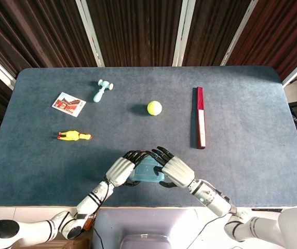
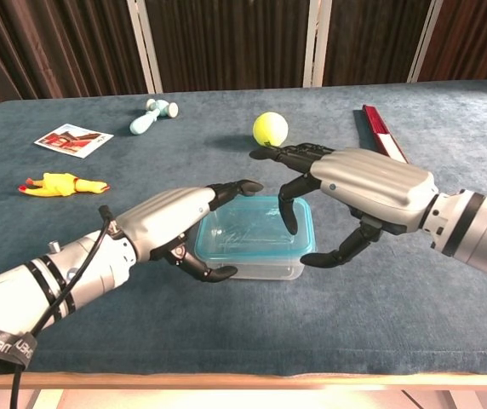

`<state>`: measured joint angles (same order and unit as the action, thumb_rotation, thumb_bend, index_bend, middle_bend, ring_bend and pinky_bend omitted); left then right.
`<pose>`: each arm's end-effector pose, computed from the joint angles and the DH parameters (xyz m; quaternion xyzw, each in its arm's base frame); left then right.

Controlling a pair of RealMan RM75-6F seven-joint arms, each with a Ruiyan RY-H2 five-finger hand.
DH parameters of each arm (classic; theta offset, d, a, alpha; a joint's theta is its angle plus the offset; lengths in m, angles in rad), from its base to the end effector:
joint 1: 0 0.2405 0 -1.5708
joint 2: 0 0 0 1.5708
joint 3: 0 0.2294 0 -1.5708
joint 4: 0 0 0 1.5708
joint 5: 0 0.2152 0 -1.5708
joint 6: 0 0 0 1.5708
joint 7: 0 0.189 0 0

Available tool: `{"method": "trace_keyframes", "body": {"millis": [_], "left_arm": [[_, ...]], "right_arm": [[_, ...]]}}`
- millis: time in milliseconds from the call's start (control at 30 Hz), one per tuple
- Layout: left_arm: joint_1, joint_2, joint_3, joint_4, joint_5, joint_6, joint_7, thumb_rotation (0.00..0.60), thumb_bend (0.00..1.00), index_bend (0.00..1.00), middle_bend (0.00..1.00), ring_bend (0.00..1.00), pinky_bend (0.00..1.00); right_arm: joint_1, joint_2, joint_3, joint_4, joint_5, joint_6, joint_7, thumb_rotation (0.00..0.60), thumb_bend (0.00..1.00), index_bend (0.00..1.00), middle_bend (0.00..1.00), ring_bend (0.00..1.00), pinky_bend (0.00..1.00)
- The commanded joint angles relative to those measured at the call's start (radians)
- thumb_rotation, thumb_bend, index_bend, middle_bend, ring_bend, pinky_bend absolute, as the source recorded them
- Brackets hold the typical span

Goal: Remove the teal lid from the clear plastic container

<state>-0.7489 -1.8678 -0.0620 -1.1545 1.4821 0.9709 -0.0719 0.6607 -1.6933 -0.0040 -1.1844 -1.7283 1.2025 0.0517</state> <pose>-0.0832 0.3135 -0.1349 -0.7720 -0.3938 -0.4303 0.2524 -0.1108 -0.3053 -0.0689 0.7928 -0.2571 0.4726 0.2863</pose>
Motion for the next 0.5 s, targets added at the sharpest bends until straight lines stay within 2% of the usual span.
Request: {"method": "trace_keyframes", "body": {"millis": [33,500], "left_arm": [[0.001,0.000,0.002,0.001,0.003,0.002,-0.002,0.600,0.29,0.00,0.55,0.38,0.55],[0.007,0.023,0.017,-0.011,0.031,0.022,-0.036,0.600,0.29,0.00,0.55,0.38,0.55]], "right_arm": [[0.002,0.001,0.002,-0.001,0.001,0.002,0.001,0.600,0.37,0.67,0.11,0.00,0.00],[0.029,-0.017,0.028,0.049,-0.004,0.016,-0.022,0.600,0.38,0.66,0.11,0.00,0.00]]}}
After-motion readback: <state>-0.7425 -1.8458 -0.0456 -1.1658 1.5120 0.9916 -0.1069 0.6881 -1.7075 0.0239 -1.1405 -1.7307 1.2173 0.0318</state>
